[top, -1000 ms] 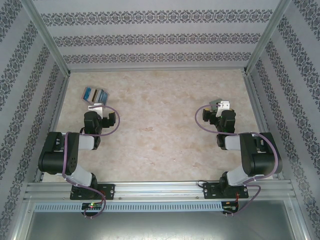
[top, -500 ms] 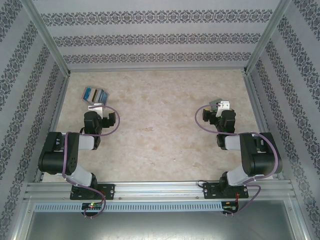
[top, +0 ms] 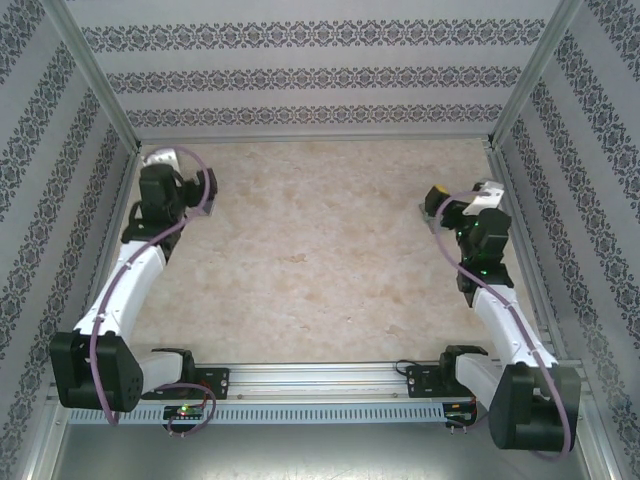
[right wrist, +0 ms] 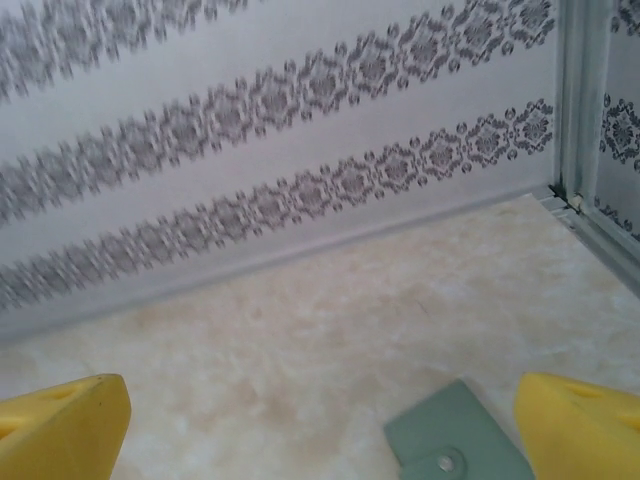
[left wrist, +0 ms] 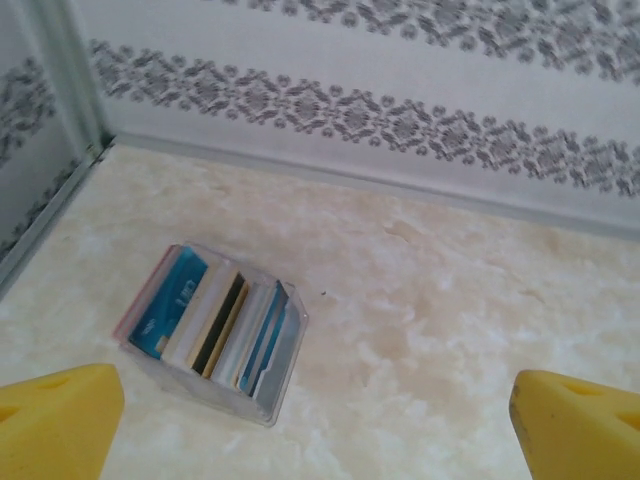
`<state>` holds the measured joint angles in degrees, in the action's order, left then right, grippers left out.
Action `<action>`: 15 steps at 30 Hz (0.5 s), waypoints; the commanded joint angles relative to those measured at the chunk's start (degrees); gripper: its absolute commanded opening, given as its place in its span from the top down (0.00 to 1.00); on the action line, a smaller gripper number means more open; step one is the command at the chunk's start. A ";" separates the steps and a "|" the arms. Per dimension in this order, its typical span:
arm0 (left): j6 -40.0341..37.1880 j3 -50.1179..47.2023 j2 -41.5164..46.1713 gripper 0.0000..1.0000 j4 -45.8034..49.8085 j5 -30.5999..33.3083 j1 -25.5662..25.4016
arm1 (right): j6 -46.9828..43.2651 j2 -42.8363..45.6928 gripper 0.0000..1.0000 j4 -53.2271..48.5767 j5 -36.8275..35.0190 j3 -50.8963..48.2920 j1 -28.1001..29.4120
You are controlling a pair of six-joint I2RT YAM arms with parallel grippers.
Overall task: Put the credit cards into the card holder
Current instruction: Move the storage box to the top-center of the table.
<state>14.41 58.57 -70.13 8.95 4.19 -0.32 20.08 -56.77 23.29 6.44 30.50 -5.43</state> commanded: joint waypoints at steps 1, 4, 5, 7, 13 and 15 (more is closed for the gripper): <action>9.58 7.70 -3.16 0.01 25.05 6.58 0.51 | 11.38 -1.72 0.02 -7.91 7.84 0.00 -1.02; 8.38 12.39 -8.46 0.01 28.87 1.98 4.04 | 9.30 -6.33 0.02 -15.66 8.05 5.45 1.81; 8.53 14.35 -10.40 0.01 29.86 -2.21 6.15 | 8.09 -7.67 0.02 -17.87 7.71 6.99 3.67; 7.65 16.58 -13.60 0.00 29.69 -10.23 9.36 | 5.53 -9.76 0.02 -20.34 5.41 8.78 7.61; -3.23 33.37 -30.90 0.00 37.07 -18.47 13.28 | 5.23 -12.75 0.02 -22.66 2.05 10.96 14.70; -4.85 38.25 -35.96 0.00 38.16 -18.13 14.14 | 5.41 -12.91 0.02 -21.38 0.47 10.45 15.84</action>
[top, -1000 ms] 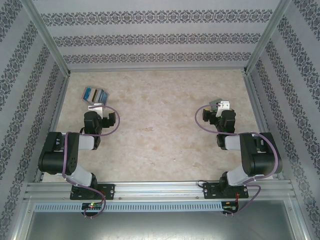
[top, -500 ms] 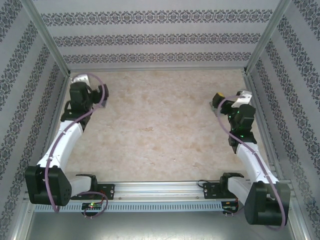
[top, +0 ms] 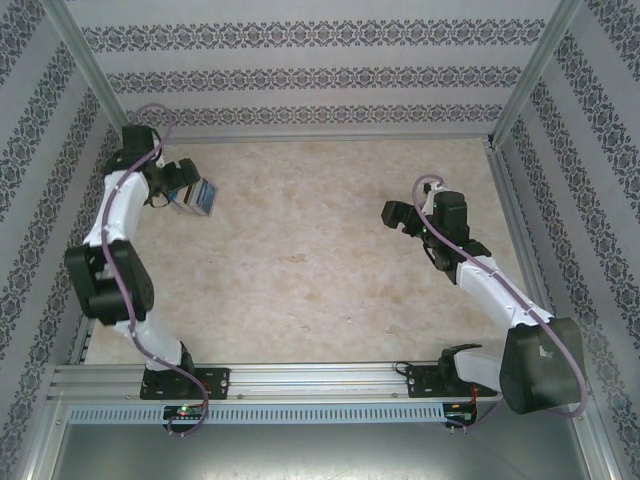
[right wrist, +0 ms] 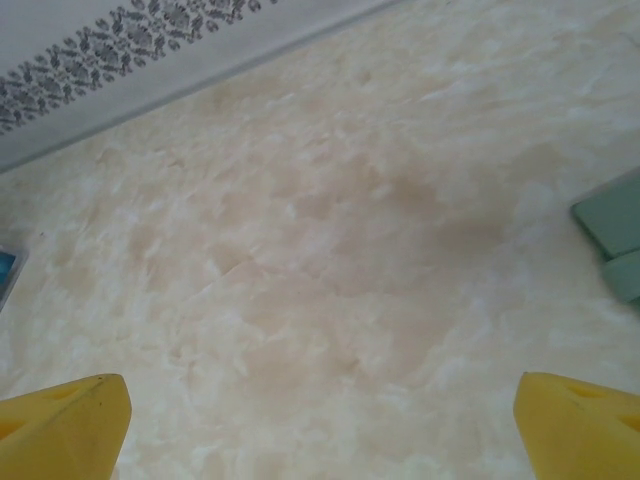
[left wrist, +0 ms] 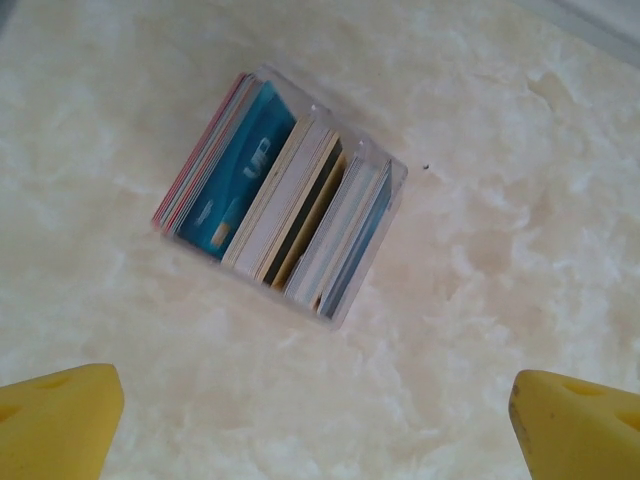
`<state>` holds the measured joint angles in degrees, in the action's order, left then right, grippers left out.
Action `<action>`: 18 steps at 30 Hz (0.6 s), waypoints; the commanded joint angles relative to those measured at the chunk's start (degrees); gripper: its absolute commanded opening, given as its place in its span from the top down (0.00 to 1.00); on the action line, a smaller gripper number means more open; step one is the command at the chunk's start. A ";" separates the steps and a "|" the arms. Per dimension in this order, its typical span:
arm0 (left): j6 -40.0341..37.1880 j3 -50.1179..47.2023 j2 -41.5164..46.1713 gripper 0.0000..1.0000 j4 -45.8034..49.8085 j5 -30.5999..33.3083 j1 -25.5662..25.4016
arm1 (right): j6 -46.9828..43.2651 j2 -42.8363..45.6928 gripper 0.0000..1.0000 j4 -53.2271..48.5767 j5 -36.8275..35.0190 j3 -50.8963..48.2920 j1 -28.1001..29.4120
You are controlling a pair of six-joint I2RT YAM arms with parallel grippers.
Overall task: Put the credit cards into the card holder
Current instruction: Move the storage box to the top-center of the table.
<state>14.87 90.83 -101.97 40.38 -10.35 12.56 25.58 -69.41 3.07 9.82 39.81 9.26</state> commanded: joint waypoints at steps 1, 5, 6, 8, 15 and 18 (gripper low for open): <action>-6.10 7.81 -5.99 0.00 6.87 -3.32 1.41 | 0.07 -0.52 0.02 -1.30 -3.17 1.36 1.29; -8.85 16.60 -14.41 0.00 9.79 -7.19 3.22 | 0.76 0.41 0.02 -5.71 -4.72 2.29 1.61; -8.53 17.83 -16.04 0.00 9.73 -10.05 4.40 | 0.65 1.19 0.02 -5.47 -4.94 1.34 1.73; -7.61 18.51 -18.04 0.00 7.74 -15.00 6.32 | -0.04 2.37 0.02 -5.51 -5.40 0.30 1.68; -11.14 20.87 -22.26 0.00 5.33 -17.26 6.81 | -1.11 4.69 0.02 -8.02 -8.03 -1.69 1.63; -11.27 21.39 -24.28 0.00 3.80 -16.92 6.86 | -1.00 4.93 0.02 -10.61 -8.09 -0.51 1.71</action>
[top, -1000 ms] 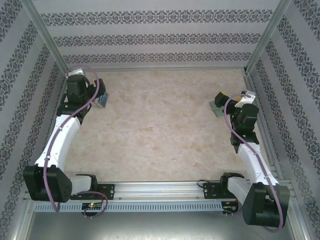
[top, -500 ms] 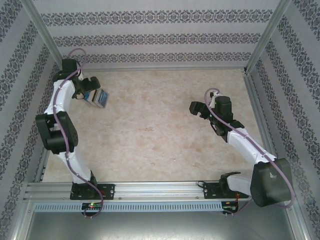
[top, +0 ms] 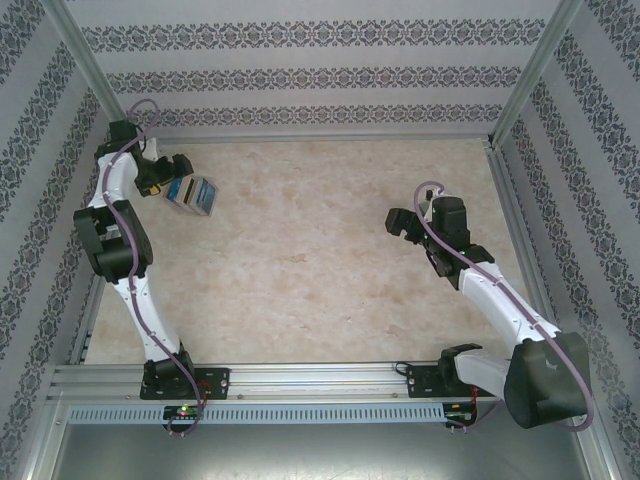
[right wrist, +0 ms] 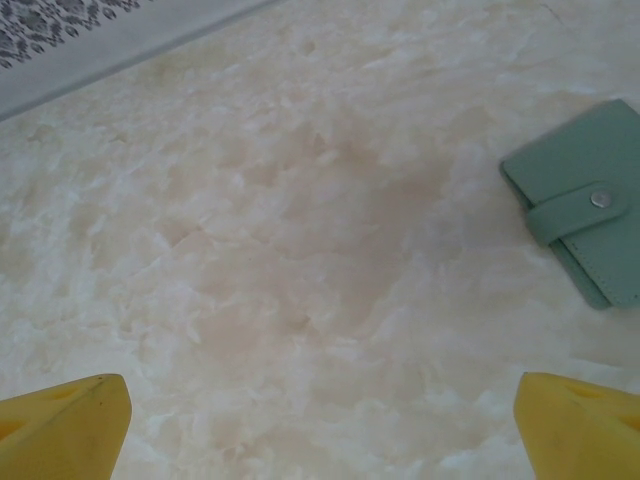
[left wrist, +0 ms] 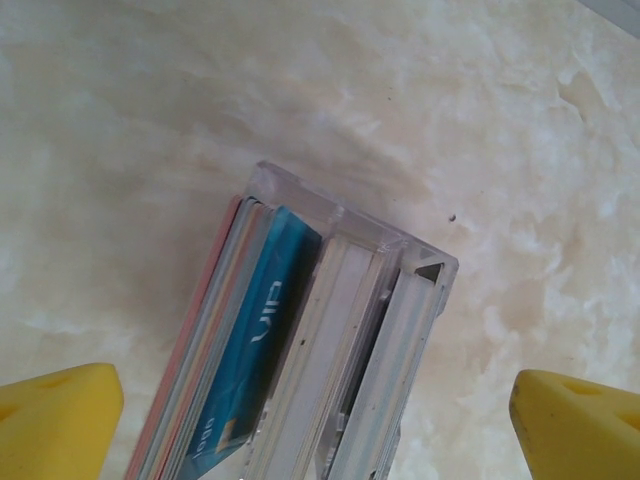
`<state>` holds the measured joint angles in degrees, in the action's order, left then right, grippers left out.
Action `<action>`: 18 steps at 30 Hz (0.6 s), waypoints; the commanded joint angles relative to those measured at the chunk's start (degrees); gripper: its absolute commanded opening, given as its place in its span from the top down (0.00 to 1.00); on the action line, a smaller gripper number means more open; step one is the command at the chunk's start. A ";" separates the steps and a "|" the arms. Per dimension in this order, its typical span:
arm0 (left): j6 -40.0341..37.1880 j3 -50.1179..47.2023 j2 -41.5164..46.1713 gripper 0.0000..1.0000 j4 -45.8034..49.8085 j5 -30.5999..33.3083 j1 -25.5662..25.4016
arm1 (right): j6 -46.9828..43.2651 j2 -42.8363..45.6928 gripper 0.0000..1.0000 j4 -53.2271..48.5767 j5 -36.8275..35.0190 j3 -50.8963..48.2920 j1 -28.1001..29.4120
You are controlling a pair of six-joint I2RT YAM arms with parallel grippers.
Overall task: Put the credit cards into the card holder
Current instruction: Move the storage box to the top-center of the table.
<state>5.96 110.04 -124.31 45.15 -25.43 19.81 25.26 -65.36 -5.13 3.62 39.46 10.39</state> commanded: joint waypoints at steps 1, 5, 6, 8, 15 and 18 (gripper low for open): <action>-2.58 2.51 -2.68 0.00 -1.03 -1.82 -0.43 | -0.18 1.02 0.02 -1.87 -2.15 -0.53 0.53; -1.90 3.60 -5.39 0.00 -0.69 0.53 -0.55 | 0.14 0.43 0.02 -2.24 -2.13 0.65 0.51; -1.72 3.45 -5.83 0.00 -0.80 -0.69 -0.70 | 0.03 0.41 0.02 -3.43 -1.96 1.38 0.55; -1.05 2.41 -5.66 0.00 -1.37 -4.20 -1.19 | 0.53 0.85 0.02 -3.02 -2.20 0.94 0.59; 1.61 -6.34 -0.94 0.06 -5.22 -6.27 -6.43 | 3.37 -0.78 0.02 -1.07 -1.36 0.44 0.58; 4.37 -14.89 3.89 0.06 -11.76 -6.26 -8.84 | 3.95 -2.73 0.02 -0.83 -2.49 0.08 0.56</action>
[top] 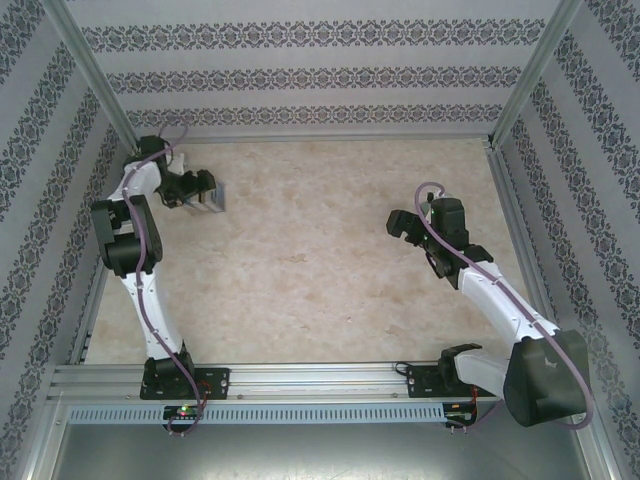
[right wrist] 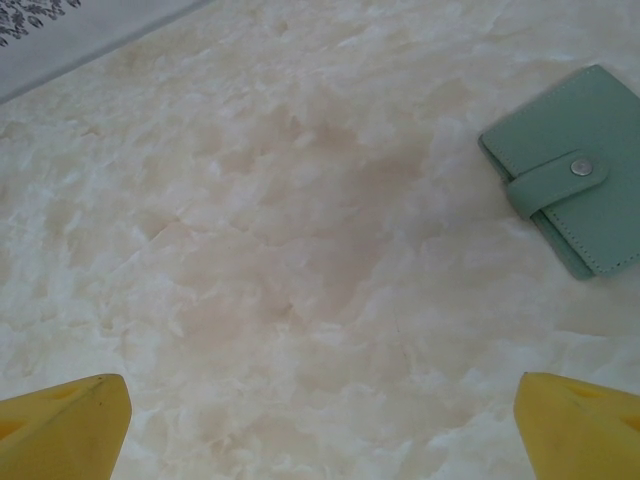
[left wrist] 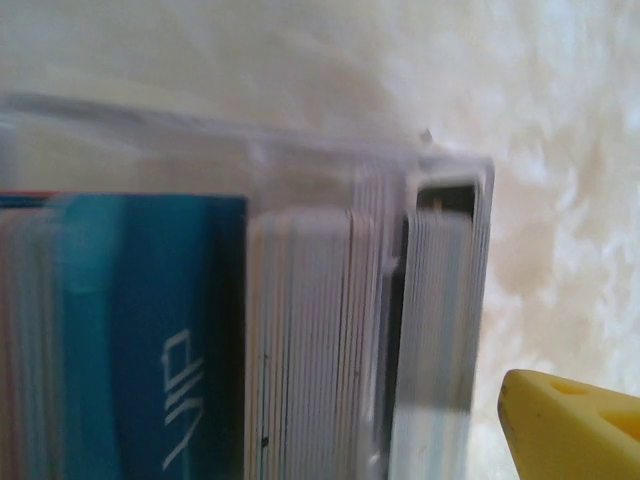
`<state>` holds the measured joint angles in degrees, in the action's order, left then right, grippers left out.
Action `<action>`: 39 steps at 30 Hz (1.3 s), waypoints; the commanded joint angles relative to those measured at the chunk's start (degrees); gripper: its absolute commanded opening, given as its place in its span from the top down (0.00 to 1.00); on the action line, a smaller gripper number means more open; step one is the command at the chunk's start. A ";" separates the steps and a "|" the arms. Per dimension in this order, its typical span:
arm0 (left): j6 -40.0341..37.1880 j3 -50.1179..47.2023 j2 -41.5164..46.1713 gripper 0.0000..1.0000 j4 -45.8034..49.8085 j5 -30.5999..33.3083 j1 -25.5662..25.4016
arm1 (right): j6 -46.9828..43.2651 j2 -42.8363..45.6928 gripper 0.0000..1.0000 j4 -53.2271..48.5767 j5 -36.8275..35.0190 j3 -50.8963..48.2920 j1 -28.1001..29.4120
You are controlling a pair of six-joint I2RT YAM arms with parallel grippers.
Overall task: Put the credit cards into the card holder
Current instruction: Move the storage box to the top-center of the table.
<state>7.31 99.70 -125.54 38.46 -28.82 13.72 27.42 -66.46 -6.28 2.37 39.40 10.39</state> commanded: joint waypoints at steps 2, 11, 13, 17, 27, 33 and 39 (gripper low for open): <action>4.04 -8.50 7.38 0.06 -7.75 -2.43 -4.47 | 0.90 -2.72 0.02 -2.95 -3.82 1.74 0.52; 2.75 -4.56 6.72 0.08 -4.44 1.31 -10.62 | -3.90 -10.73 0.02 -13.86 -8.67 11.29 -6.63; 2.44 -4.59 6.86 0.09 -4.27 1.38 -11.38 | -3.71 -11.73 0.02 -14.54 -7.77 12.64 -7.47; 3.06 -5.03 7.26 0.14 -4.16 2.45 -12.48 | -3.60 -11.86 0.02 -14.23 -6.59 12.52 -7.58; 14.42 -3.00 9.16 0.13 -5.84 14.03 -12.40 | -3.78 -14.73 0.02 -15.65 -6.10 13.22 -7.71; 18.08 3.47 3.63 0.11 -7.38 13.46 -12.30 | -4.12 -14.03 0.02 -15.66 -6.22 12.26 -7.76; 18.71 9.21 -1.93 0.12 -8.07 8.73 -12.80 | -5.47 -12.47 0.02 -16.68 -6.80 11.34 -7.76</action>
<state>24.32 107.26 -125.12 31.07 -17.54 1.80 23.55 -80.62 -22.41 -3.64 51.57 2.76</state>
